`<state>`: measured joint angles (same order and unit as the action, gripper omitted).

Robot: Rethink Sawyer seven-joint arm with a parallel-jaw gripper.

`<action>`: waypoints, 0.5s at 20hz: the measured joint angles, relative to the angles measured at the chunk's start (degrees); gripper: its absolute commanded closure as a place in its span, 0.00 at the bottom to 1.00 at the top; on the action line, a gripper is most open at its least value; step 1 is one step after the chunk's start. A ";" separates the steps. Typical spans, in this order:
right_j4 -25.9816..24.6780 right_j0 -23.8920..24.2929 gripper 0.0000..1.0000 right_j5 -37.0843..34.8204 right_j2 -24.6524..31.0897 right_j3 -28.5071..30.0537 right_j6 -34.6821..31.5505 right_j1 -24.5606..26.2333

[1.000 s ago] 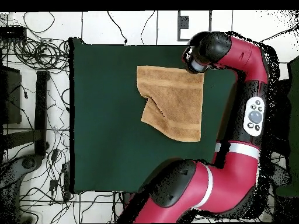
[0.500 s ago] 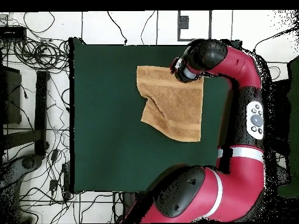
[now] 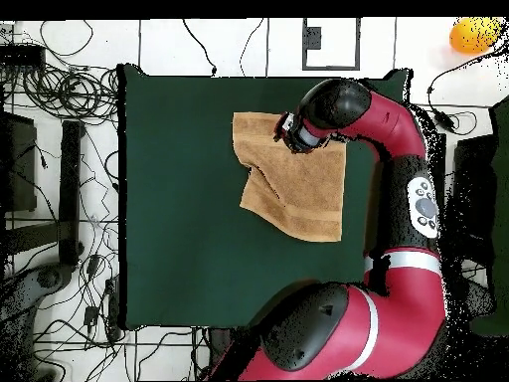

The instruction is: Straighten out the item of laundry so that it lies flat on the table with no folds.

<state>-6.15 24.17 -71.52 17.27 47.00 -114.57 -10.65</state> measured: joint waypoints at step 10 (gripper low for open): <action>3.82 -0.08 0.00 5.62 -0.01 6.59 0.00 -0.28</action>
<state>-2.33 24.09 -65.90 17.26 53.59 -114.57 -10.94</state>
